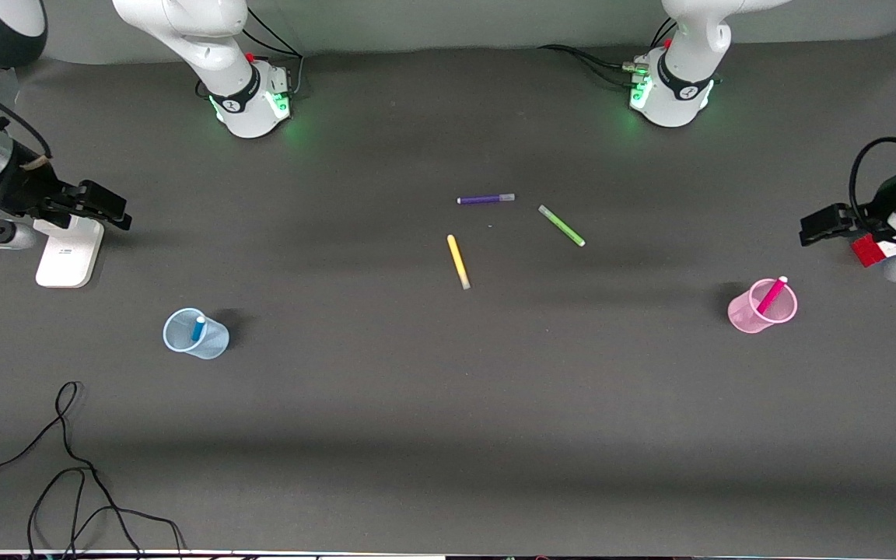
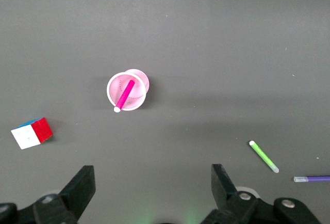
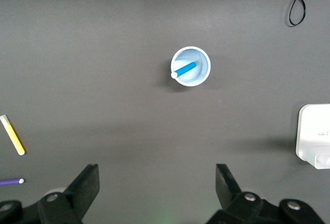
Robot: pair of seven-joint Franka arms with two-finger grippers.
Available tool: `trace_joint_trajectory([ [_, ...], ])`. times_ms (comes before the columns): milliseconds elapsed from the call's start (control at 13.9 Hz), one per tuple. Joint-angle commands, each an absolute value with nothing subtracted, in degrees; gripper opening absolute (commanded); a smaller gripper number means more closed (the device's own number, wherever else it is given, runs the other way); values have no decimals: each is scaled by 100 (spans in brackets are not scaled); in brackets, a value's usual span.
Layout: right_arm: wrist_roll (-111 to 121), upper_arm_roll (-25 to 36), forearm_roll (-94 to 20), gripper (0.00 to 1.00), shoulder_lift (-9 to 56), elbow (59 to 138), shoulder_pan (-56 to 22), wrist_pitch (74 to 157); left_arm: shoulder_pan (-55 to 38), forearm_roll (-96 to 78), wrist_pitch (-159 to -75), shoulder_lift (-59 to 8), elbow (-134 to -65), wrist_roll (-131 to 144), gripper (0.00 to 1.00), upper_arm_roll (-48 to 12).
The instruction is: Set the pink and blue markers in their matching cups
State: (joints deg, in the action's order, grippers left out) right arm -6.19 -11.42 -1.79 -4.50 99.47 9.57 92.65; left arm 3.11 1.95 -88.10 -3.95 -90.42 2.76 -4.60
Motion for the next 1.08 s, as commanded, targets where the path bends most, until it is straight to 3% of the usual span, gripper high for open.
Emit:
trace_joint_trajectory([
  [0, -545, -714, -70, 100, -422, 9819, 600, 9264, -9, 123, -8886, -202, -9255, 308, 100, -141],
  [359, -597, -28, -97, 100, -133, 9282, -200, 9018, 18, -9, -8921, -141, -9246, 272, 100, -141],
  [719, -580, 44, -229, 100, 44, 9018, -368, 8763, -9, -26, -8965, -141, -9281, 272, 100, -141],
  [1007, -580, 439, -229, 100, 88, 9009, -747, 8763, -18, -9, -8921, -149, -9281, 272, 100, -141],
])
